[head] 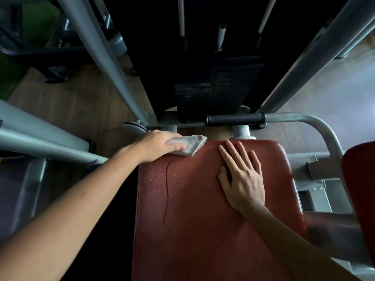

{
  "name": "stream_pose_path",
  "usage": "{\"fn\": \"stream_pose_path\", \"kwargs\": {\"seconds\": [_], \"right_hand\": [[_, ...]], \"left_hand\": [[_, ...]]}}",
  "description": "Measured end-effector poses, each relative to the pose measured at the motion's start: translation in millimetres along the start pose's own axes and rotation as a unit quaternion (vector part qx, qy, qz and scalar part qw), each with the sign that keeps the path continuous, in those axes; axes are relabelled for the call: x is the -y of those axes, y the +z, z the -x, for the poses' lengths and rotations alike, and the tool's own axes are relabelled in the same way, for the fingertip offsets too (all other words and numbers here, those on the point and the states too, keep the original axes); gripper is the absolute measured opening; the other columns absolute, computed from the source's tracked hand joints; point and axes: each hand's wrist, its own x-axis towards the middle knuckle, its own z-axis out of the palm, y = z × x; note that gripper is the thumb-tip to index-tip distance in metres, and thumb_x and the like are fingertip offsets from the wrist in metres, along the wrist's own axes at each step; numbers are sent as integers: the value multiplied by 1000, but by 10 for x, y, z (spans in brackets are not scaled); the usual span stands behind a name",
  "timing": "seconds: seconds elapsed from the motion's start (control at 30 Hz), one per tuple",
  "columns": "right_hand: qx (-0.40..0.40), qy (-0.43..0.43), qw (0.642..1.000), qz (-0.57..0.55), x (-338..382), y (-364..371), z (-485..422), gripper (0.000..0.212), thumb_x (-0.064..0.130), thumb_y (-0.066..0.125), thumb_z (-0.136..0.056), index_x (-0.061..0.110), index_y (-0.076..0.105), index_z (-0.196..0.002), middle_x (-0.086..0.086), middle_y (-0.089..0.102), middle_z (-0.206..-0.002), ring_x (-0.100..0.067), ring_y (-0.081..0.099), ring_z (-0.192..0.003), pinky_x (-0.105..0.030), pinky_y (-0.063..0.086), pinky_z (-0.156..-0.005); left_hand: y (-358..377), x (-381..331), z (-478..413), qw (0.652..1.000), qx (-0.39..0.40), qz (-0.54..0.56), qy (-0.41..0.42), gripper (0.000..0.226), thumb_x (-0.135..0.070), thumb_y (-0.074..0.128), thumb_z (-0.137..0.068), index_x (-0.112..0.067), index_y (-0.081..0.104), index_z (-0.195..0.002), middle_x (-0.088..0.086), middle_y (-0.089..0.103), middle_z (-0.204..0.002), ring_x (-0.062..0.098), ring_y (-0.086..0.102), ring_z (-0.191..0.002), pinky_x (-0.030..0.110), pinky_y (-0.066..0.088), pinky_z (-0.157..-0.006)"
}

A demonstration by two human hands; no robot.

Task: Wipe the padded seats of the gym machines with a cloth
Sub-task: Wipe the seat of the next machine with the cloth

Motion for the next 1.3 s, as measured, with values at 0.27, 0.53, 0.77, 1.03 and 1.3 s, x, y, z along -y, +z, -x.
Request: {"fn": "stream_pose_path", "kwargs": {"seconds": [0.27,0.53,0.77,1.03,1.3], "right_hand": [[-2,1,1000,0,9,5,-1,56,33,43,-98,28,40,-154,5,32,-163,-19,22,-154,-47,20,-123],[-5,3,1000,-9,5,-5,-4,56,33,42,-98,26,41,-153,7,31,-163,-17,22,-154,-45,18,-124],[-12,3,1000,-12,14,0,-14,56,34,43,-97,25,42,-153,6,32,-163,-17,23,-153,-46,19,-124],[-25,57,992,-106,-38,1,20,61,28,41,-88,17,49,-147,-9,28,-164,-27,17,-155,-41,7,-127],[53,41,957,-282,-406,-399,427,50,1,50,-99,14,50,-147,-2,40,-158,-17,24,-152,-27,18,-124]], "left_hand": [[16,-228,-151,1000,22,-8,6,62,-92,36,-71,-53,62,-111,-9,71,-111,19,63,-109,45,49,-99],[-31,108,127,998,-17,38,-43,56,-85,45,-73,-47,65,-109,-10,72,-107,16,64,-106,38,49,-98],[31,-238,-70,1000,-9,-10,-23,30,-76,42,-87,-55,59,-74,-8,62,-85,25,63,-99,44,49,-96],[208,-430,12,995,-72,-39,-58,54,-78,38,-86,-45,63,-121,1,66,-129,32,56,-124,42,39,-109],[1102,-929,592,981,-148,-126,16,79,-60,22,-90,-19,32,-156,-2,26,-165,30,14,-155,52,18,-123]]}}
